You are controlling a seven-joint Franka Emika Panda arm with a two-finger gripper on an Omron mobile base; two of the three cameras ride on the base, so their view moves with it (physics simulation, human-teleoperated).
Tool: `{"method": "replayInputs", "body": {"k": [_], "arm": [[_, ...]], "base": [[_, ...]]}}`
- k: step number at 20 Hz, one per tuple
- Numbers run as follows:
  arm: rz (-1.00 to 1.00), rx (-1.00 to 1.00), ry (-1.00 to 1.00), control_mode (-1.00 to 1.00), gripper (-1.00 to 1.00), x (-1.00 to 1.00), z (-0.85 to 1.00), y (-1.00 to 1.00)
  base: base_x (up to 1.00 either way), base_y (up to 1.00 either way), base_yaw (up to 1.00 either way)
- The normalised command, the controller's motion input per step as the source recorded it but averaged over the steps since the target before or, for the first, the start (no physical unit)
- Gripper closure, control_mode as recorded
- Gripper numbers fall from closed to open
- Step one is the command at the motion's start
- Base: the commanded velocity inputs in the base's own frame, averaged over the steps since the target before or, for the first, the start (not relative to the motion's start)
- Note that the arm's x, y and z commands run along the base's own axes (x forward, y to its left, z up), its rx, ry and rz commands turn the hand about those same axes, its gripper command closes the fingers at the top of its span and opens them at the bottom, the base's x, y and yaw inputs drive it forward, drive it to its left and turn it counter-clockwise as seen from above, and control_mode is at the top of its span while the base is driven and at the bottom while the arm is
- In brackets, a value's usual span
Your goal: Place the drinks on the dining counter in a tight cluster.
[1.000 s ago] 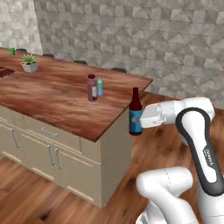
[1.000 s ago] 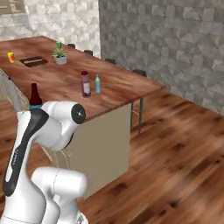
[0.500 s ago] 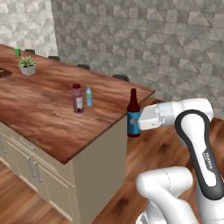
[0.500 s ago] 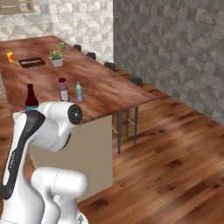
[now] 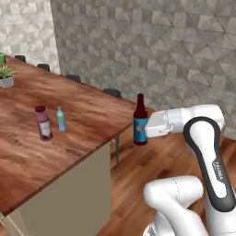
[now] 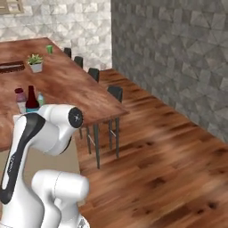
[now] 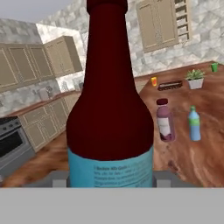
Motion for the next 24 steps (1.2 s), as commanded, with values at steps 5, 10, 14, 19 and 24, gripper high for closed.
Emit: {"method": "replayInputs", "body": {"k": [5, 10, 14, 19, 24], "arm": [[0.0, 0.0, 0.0, 1.0, 1.0, 0.0, 0.0, 0.0], [0.0, 0.0, 0.0, 1.0, 1.0, 0.0, 0.0, 0.0], [0.0, 0.0, 0.0, 1.0, 1.0, 0.0, 0.0, 0.0], [0.0, 0.0, 0.0, 1.0, 1.0, 0.0, 0.0, 0.0], [0.0, 0.0, 0.0, 1.0, 1.0, 0.0, 0.0, 0.0]], "base": [[0.62, -0.83, 0.43], [0.81, -0.38, 0.76], [0.9, -0.3, 0.65], [0.99, -0.38, 0.23], [0.55, -0.38, 0.0]]}}
